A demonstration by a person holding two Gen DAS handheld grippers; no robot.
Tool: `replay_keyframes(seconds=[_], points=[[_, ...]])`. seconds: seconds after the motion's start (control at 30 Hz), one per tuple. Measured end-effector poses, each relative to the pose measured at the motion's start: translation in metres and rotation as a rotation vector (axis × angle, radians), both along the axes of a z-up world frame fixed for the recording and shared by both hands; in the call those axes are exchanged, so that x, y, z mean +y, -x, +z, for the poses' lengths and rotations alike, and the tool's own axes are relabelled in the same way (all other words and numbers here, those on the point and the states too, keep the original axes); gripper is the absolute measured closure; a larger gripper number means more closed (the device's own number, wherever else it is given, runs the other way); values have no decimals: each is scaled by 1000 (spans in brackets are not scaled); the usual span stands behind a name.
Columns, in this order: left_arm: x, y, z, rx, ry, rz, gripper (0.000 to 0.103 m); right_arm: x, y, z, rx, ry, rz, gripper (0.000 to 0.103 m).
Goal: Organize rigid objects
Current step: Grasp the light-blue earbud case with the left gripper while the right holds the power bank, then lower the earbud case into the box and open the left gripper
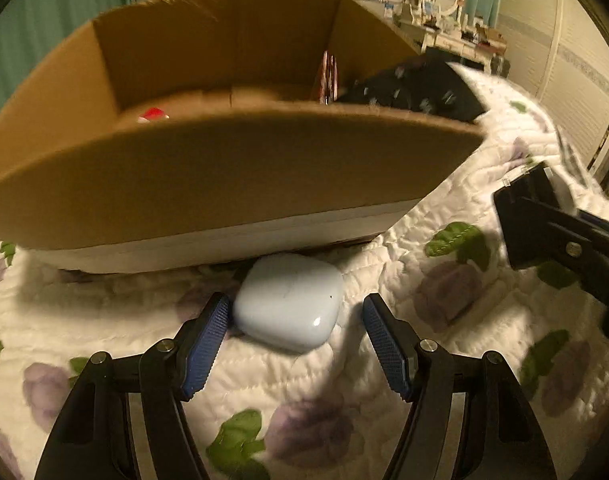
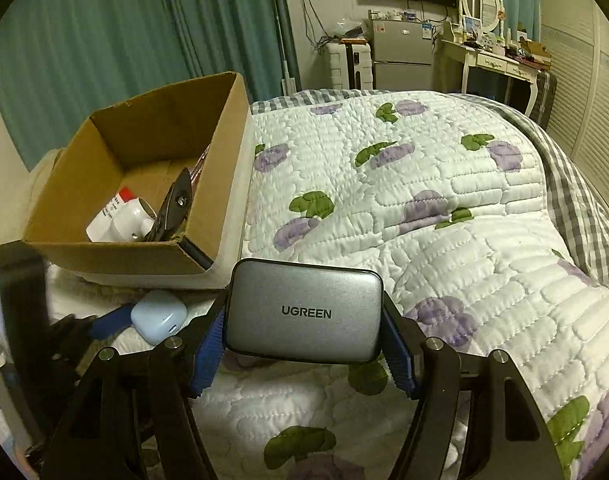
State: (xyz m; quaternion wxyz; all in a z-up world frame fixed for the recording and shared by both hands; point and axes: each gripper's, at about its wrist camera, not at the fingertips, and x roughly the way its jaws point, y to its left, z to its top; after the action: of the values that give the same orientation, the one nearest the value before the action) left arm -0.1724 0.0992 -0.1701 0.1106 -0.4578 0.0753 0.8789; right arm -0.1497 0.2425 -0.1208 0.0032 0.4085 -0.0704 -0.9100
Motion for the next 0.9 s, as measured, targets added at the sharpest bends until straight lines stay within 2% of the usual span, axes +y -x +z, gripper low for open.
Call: replay_keyframes(seconds=[0.1,0.13,0.17,0.2,0.3,0.47,0.73,0.9], points=[[1,0,-1,5,-7,-11,36,-3,0,-2,-4,-11,1,35],[0,-1,1,11,-15,-12,48,-4,0,-1,-4,-15,2,35],[-1,-3,3,11,-31,-19,51,-4,-1,-1,-3,-19,2,35],[-2,-5,5,13,-46,-25,51,-5,-2,0,0,-25,4,35],[-4,-16,16,39,-19,-18,52,-8,-6,6,10,-35,14,35],[-14,-43,48,88,-50,7,52,-12,-20,24,46,-61,33,35],[-37,-69,120,203,-69,50,52,-21,-43,85,155,-81,98,35],[-42,-64,163,276,-66,72,52,-31,-38,127,219,-61,198,35]])
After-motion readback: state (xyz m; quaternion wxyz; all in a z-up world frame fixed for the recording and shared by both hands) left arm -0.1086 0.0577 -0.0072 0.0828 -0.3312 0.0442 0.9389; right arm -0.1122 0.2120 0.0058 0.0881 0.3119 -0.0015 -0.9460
